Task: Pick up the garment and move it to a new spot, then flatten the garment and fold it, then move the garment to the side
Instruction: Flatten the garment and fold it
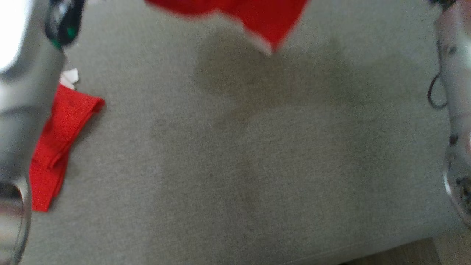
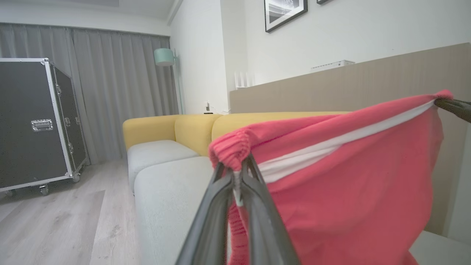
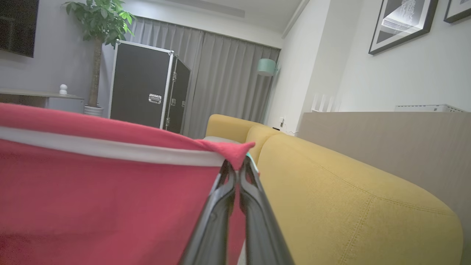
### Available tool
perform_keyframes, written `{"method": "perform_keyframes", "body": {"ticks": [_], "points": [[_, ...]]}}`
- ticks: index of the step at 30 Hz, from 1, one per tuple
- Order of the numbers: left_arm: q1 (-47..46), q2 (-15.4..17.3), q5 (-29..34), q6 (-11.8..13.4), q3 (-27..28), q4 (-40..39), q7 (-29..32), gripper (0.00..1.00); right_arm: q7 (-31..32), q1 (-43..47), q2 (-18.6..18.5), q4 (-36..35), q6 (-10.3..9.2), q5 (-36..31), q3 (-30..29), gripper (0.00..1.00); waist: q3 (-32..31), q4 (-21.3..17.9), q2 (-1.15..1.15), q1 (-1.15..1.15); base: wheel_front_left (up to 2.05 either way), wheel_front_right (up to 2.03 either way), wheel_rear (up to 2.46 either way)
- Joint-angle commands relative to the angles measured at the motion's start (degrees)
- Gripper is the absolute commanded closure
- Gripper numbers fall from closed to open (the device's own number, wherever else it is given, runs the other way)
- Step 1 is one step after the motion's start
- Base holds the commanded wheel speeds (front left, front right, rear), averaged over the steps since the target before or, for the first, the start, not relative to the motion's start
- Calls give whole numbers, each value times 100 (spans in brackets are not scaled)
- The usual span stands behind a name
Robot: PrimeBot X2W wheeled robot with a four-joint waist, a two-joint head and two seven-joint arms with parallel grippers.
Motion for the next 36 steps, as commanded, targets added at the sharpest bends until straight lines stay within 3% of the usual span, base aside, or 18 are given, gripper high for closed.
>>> {"method": "perform_keyframes", "body": {"ticks": [1,7,16,21,27,36], "points": [[-536,193,109,-17,269,104,-234,100,-162,-380,94,16,-4,-148,-198,100,469,-55,0,-2,0,0,0],[-1168,-84,278,-129,238,851,-766,100,-324,-775,247,407,-4,-708,-705,100,827,-19,0,-2,0,0,0],[-347,-464,283,-222,94,1251,-859,100,-329,62,230,1210,-4,-1068,-639,100,822,112,0,-2,0,0,0],[594,-497,115,-226,-275,947,-861,100,-329,521,33,1869,-4,-1020,-282,100,485,157,0,-2,0,0,0],[1555,-296,-206,-227,-887,609,-861,100,-233,934,-157,2558,-4,-693,394,100,-88,149,0,-2,0,0,0],[2580,-74,-470,-228,-1458,180,-862,100,673,1750,-377,2736,-4,387,1786,100,-891,55,0,-2,0,0,0]]}}
